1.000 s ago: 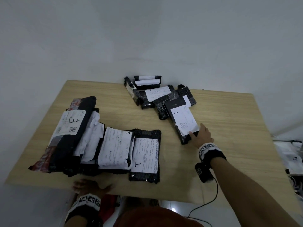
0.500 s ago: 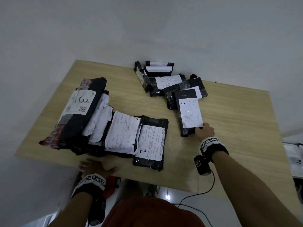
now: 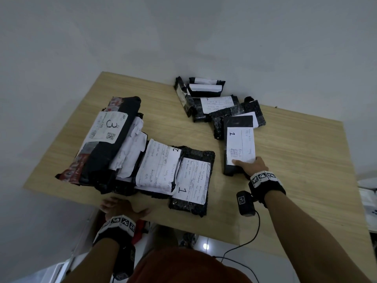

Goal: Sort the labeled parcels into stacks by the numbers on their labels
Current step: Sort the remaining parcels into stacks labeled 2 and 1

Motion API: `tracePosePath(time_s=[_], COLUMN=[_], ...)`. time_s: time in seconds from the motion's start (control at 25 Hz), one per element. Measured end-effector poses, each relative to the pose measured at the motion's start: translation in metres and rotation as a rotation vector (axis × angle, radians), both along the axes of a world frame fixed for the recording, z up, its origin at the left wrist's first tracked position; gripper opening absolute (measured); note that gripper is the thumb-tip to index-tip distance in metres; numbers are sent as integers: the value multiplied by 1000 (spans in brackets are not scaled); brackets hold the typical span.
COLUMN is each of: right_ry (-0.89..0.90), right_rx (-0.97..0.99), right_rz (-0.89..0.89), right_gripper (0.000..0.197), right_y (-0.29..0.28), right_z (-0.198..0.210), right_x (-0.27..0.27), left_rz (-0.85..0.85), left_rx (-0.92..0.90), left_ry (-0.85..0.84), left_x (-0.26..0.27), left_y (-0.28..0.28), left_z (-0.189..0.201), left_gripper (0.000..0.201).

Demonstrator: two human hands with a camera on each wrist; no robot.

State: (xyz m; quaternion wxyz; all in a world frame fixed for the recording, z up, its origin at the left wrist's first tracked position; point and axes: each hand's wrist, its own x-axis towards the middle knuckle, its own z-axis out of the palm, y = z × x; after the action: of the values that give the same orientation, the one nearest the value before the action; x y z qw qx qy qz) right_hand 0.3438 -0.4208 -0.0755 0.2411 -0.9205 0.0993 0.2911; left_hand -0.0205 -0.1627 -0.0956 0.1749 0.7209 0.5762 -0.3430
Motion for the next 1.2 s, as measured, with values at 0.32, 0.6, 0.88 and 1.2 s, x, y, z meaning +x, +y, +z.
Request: tracePosePath(time_s=[0.32,0.6,0.88,1.2], right_ry=[36,628,692,620], right_rx=[723,675,324,368], right_rz=[-270,291,706,629], right_gripper=[40,60,39,8], right_y=[13,35,74,90], right_z=[30,17,9,8], right_x=[-29,-69,-114,-109], left_rz=[6,248,285,300], left_rx=[-70,-98,-116,-127], left_ry=[114,167,192,199], left_x=[-3,-28,-59,-65], left_y=[14,32,12,-4], left_z=[-23,-38,-26,-25], left_gripper=[154,172,161,156])
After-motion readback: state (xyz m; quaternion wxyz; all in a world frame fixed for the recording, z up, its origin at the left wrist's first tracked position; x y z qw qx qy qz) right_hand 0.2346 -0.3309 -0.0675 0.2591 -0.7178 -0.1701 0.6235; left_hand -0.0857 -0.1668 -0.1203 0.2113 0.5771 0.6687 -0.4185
